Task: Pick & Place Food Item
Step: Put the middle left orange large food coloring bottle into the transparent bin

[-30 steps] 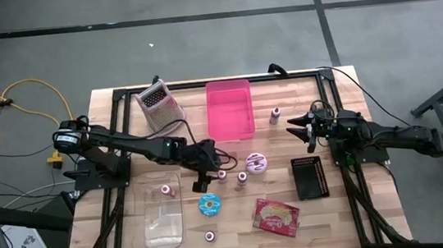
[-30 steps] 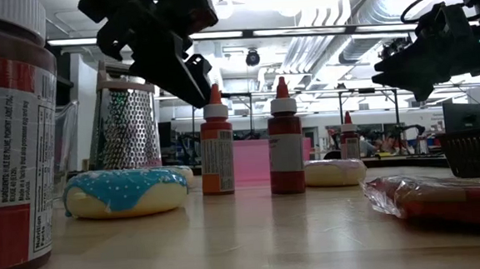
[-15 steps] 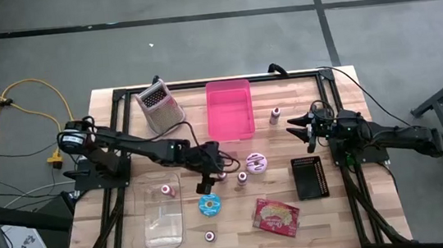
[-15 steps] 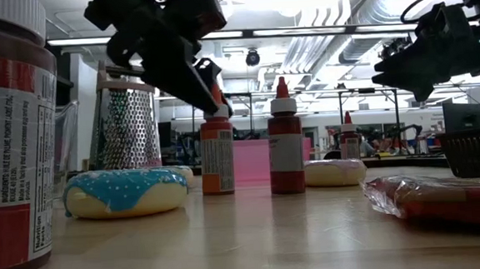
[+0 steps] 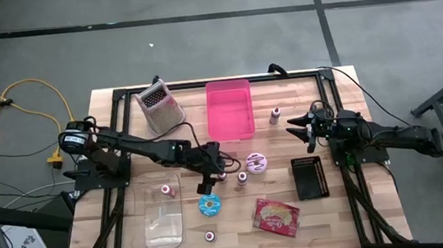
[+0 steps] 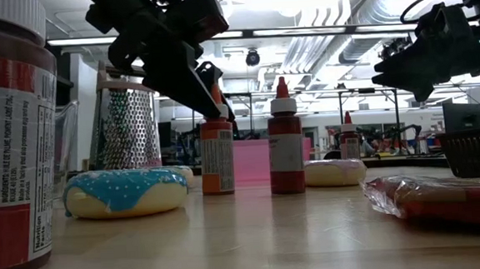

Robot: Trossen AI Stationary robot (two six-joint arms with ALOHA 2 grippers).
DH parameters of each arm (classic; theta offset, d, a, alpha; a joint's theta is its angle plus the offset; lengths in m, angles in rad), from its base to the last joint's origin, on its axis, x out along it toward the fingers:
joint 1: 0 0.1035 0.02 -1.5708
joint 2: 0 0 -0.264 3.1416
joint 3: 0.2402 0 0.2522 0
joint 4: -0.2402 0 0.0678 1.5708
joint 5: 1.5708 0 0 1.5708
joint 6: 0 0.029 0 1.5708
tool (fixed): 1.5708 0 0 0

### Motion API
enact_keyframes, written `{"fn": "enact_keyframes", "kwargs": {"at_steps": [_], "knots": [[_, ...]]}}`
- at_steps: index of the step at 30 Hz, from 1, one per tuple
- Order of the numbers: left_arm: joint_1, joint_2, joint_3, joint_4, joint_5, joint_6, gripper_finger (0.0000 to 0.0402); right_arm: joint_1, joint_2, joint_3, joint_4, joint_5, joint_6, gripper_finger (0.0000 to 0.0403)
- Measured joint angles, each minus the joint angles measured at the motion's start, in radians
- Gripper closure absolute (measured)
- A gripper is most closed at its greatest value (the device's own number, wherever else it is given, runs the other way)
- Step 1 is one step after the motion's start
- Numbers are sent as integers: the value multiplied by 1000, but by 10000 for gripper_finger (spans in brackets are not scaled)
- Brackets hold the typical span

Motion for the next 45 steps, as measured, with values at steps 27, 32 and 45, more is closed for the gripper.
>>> {"fn": "enact_keyframes", "kwargs": {"at_steps": [27, 32, 45], "knots": [[0, 0, 0, -2, 1, -23, 281, 0, 0, 0, 0, 0, 0, 243], [0, 0, 0, -2, 1, -23, 281, 0, 0, 0, 0, 0, 0, 243], [0, -87, 0, -46, -6, -13, 281, 0, 0, 0, 0, 0, 0, 243]]}}
